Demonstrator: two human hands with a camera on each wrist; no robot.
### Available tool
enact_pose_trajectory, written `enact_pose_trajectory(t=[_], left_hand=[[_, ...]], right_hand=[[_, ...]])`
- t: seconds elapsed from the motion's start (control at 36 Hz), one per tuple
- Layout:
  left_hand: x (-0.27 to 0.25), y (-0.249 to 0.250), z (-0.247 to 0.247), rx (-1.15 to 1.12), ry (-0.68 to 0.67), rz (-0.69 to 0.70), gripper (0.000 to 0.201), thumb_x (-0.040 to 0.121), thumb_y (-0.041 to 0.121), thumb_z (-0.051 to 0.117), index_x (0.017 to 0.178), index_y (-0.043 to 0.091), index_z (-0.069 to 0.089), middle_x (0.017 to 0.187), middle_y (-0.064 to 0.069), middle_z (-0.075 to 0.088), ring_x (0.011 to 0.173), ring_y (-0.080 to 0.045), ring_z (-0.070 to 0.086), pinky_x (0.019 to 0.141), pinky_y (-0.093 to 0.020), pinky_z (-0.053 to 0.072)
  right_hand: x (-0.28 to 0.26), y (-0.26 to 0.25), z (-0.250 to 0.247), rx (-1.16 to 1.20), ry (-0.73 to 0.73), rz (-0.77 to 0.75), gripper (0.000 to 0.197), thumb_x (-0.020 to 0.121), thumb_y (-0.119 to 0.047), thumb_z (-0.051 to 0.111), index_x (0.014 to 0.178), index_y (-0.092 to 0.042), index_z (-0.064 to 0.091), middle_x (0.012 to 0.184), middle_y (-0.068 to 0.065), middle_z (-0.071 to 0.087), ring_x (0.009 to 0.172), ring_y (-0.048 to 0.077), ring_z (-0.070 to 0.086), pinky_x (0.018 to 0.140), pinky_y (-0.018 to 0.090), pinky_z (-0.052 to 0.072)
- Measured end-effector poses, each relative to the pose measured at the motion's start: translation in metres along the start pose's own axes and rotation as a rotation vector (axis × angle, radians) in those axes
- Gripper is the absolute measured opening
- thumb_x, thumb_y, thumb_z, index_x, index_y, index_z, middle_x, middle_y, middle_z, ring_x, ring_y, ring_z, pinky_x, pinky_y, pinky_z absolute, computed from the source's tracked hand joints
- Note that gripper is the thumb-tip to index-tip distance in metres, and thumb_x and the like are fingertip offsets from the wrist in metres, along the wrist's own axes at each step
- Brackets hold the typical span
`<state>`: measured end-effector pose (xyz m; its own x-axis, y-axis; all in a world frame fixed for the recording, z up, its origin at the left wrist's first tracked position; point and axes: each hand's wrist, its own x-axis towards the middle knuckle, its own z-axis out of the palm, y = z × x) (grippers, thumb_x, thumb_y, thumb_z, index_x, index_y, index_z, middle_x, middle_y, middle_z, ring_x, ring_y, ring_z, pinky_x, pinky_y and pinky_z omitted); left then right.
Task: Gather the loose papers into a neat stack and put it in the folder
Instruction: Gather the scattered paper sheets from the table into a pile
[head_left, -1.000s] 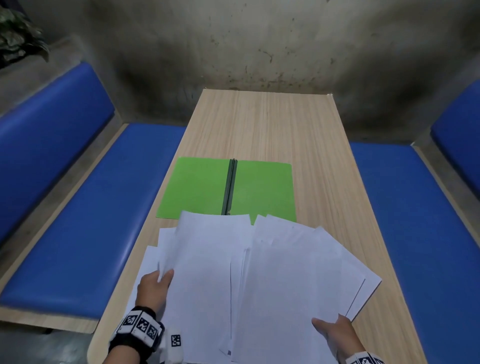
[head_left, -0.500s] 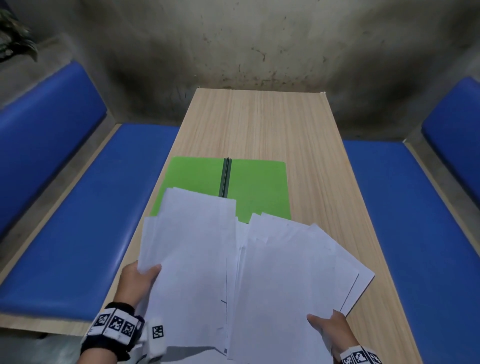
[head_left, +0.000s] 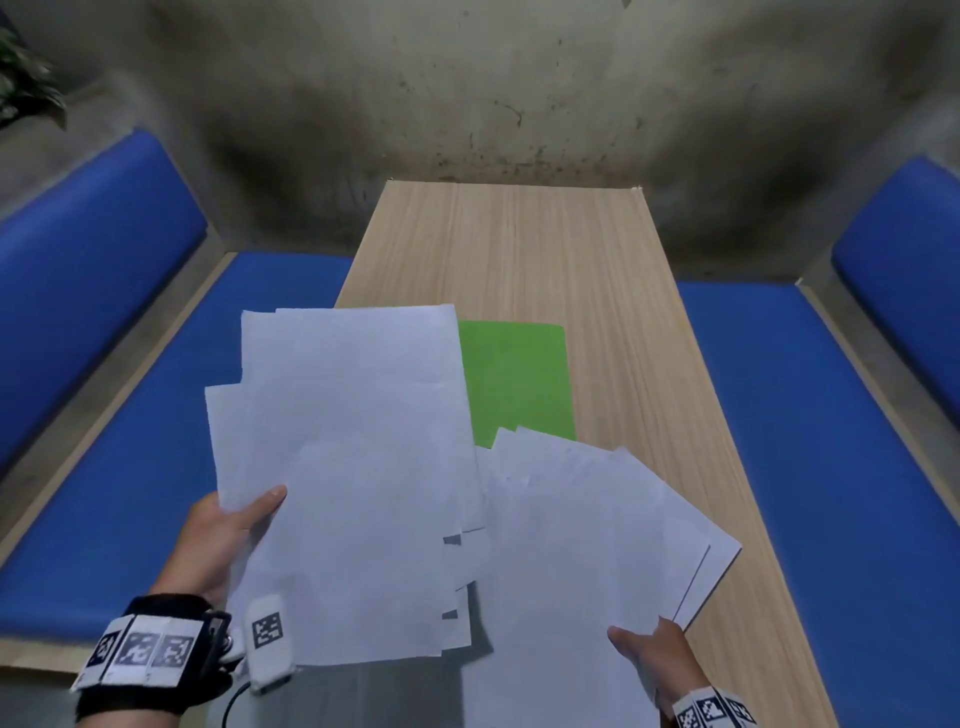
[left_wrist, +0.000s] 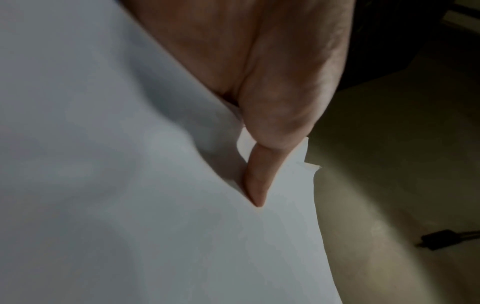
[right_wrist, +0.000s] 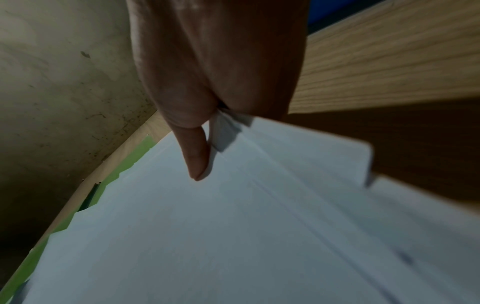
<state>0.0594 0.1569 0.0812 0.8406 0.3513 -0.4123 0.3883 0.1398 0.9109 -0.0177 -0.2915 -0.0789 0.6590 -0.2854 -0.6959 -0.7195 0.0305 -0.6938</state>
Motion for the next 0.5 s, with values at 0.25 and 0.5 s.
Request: enact_pose_trajectory(t=[0.25,0.5], left_hand=[[-0.016,-0.058,0.06,0.063,-0.184,-0.116,0.026,0.088,-0.008,0.061,0.114,-0.007,0.062,0.099,-0.02,0.074,0.078,-0.023,0.075,0.072,-0.031,0.061],[-0.029,-0.14,0.119,0.11,-0.345,-0.374,0.024,0.085,-0.005,0.068,0.109,-0.007,0.066,0.103,-0.023,0.074,0.095,-0.037,0.072,0.082,-0.04,0.058]], right_hand=[[0.001,-0.001,0.0,0.074,-0.012,0.035,0.021,0.078,0.013,0.066,0.096,0.003,0.067,0.088,0.016,0.075,0.089,0.035,0.069,0.086,0.042,0.053],[-0.006,-0.01,0.001,0.149,-0.079,0.045,0.021,0.077,-0.014,0.079,0.092,-0.007,0.065,0.09,0.007,0.073,0.087,0.023,0.069,0.08,0.033,0.056]])
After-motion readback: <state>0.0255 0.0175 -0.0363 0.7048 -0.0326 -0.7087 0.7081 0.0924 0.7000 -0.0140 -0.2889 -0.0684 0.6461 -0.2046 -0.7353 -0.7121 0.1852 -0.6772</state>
